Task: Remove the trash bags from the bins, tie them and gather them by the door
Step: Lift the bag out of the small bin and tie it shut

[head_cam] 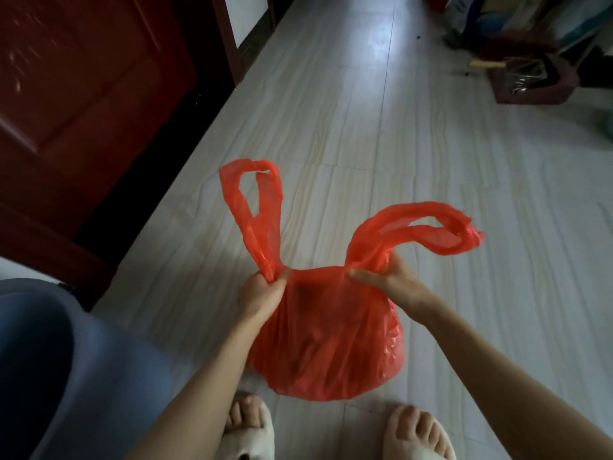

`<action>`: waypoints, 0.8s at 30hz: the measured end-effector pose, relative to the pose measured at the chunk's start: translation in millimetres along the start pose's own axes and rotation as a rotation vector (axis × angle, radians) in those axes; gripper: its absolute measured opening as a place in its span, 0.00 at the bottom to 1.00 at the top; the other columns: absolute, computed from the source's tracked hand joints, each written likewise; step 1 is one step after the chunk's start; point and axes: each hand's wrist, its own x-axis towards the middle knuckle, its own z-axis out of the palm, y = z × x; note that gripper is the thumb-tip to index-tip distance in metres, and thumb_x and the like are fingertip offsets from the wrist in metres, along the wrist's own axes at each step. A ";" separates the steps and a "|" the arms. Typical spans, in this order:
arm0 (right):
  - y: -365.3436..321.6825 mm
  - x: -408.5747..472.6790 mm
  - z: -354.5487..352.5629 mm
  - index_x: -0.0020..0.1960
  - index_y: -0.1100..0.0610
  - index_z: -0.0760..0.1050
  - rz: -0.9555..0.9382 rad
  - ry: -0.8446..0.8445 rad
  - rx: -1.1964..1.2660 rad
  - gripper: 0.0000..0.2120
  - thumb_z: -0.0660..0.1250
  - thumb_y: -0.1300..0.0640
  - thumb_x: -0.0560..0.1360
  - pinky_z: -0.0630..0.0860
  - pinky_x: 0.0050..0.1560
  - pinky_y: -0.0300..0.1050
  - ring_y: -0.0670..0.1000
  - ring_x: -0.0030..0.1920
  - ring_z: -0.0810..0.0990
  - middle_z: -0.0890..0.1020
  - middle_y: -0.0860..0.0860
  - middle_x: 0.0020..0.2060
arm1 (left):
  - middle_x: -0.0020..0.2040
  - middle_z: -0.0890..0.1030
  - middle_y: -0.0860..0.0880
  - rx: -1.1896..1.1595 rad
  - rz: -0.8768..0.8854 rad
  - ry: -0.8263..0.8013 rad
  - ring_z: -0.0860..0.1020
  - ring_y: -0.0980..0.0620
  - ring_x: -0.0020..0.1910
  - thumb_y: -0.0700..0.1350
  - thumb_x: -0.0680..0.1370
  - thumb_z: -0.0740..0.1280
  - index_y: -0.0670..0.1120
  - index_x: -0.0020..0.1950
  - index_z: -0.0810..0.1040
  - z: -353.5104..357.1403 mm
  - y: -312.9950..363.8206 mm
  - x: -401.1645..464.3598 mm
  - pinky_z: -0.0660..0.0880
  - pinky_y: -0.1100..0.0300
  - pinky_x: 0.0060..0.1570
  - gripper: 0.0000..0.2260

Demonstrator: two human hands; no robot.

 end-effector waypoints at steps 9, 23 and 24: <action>27.3 15.5 -2.6 0.41 0.57 0.74 0.292 0.364 0.393 0.14 0.55 0.71 0.75 0.77 0.33 0.44 0.49 0.28 0.78 0.81 0.51 0.27 | 0.55 0.80 0.43 -1.039 -0.207 -0.089 0.79 0.45 0.54 0.45 0.75 0.66 0.41 0.58 0.77 -3.8 0.5 13.8 0.73 0.48 0.62 0.14; 3.6 12.8 -22.4 0.42 0.61 0.76 0.237 0.343 0.797 0.09 0.59 0.70 0.72 0.81 0.31 0.41 0.48 0.27 0.82 0.83 0.52 0.25 | 0.29 0.83 0.53 -0.855 0.020 -0.061 0.81 0.57 0.30 0.34 0.74 0.65 0.45 0.39 0.78 -24.2 5.0 13.4 0.79 0.62 0.39 0.08; 3.4 12.4 -21.8 0.43 0.60 0.76 0.236 0.316 0.810 0.08 0.59 0.69 0.72 0.81 0.32 0.42 0.48 0.28 0.82 0.83 0.52 0.26 | 0.30 0.84 0.52 -0.904 -0.006 -0.132 0.82 0.56 0.30 0.35 0.74 0.64 0.44 0.40 0.79 -24.3 4.6 14.4 0.80 0.62 0.38 0.07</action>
